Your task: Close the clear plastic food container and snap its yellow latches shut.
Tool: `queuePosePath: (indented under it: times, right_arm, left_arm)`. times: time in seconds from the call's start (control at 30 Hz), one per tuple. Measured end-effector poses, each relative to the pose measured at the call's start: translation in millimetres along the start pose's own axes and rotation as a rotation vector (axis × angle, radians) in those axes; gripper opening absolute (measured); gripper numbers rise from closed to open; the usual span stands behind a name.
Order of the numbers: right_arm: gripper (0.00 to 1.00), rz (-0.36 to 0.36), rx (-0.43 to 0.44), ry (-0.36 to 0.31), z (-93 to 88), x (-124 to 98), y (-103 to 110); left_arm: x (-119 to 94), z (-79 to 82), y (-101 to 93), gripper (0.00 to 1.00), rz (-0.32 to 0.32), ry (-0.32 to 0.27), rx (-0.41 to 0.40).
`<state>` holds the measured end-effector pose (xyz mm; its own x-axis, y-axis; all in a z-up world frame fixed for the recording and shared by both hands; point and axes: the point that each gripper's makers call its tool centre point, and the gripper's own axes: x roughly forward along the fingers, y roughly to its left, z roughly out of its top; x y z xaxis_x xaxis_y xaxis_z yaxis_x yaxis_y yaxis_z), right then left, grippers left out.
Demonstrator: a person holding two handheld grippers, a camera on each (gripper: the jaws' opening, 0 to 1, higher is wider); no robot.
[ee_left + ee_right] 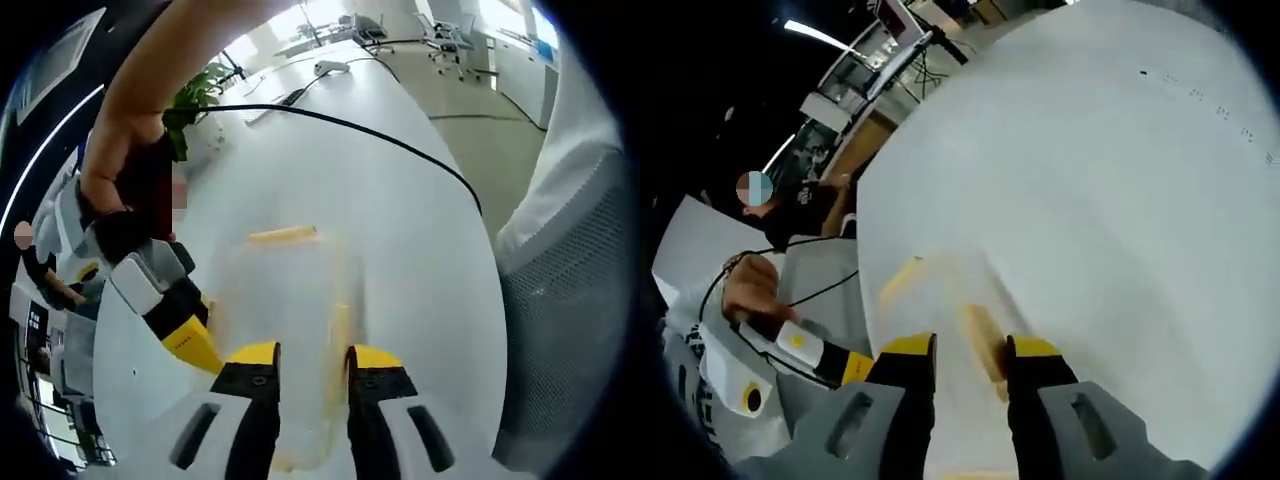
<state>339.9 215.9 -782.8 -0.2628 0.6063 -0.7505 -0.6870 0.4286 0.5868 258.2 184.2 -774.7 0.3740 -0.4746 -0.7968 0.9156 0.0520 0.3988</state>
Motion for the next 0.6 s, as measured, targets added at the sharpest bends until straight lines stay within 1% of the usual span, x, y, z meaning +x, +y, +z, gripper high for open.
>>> queuePosePath:
  times: [0.07,0.1,0.17,0.23,0.27,0.3,0.33,0.4,0.43,0.47,0.5,0.53,0.6]
  right_arm:
    - [0.24,-0.008,0.005,0.0,0.0,-0.4,-0.8]
    - [0.25,-0.015,0.027,-0.004,0.0,-0.4,-1.6]
    - [0.26,-0.03,0.021,-0.007,0.1,-0.8,-2.7]
    - [0.29,-0.059,0.117,0.0,-3.3,-1.3,-5.9]
    - [0.32,-0.076,0.137,0.003,-3.5,-1.9,-8.4]
    - [0.34,-0.098,0.141,0.001,-3.8,-3.0,-11.6]
    - [0.36,-0.098,0.121,-0.005,-2.9,-3.2,-10.7]
    - [0.36,-0.115,0.067,-0.028,0.5,-4.7,-10.7]
    - [0.36,-0.119,0.069,-0.03,1.0,-5.2,-10.5]
    - [0.35,-0.132,0.063,-0.035,1.4,-6.8,-10.8]
    - [0.36,-0.147,0.051,-0.04,3.0,-7.7,-12.4]
    - [0.36,-0.167,0.031,-0.047,3.9,-9.5,-15.0]
    - [0.34,-0.178,0.029,-0.054,4.3,-11.6,-15.2]
  left_arm:
    - [-0.5,0.4,1.0,0.19,0.002,-0.017,-0.01]
    - [-1.1,0.3,1.4,0.19,0.0,-0.025,-0.022]
    - [-1.3,1.2,1.9,0.19,-0.002,-0.041,-0.052]
    - [-1.7,1.5,2.3,0.19,0.005,-0.061,-0.068]
    - [-2.0,1.5,2.1,0.2,0.005,-0.066,-0.071]
    - [-2.4,1.6,1.9,0.2,0.006,-0.077,-0.081]
    - [-2.8,1.8,1.9,0.21,0.004,-0.082,-0.085]
    - [-3.2,2.7,-3.9,0.28,-0.028,-0.089,-0.075]
    - [-2.9,2.7,-6.3,0.33,-0.04,-0.088,-0.07]
    - [-1.0,-0.9,-6.2,0.41,-0.029,-0.07,-0.07]
    - [0.6,-8.6,-3.2,0.47,-0.005,-0.033,-0.065]
    - [3.0,-10.1,-2.5,0.49,0.005,-0.037,-0.012]
    - [1.1,-9.7,-5.1,0.49,0.003,-0.05,-0.012]
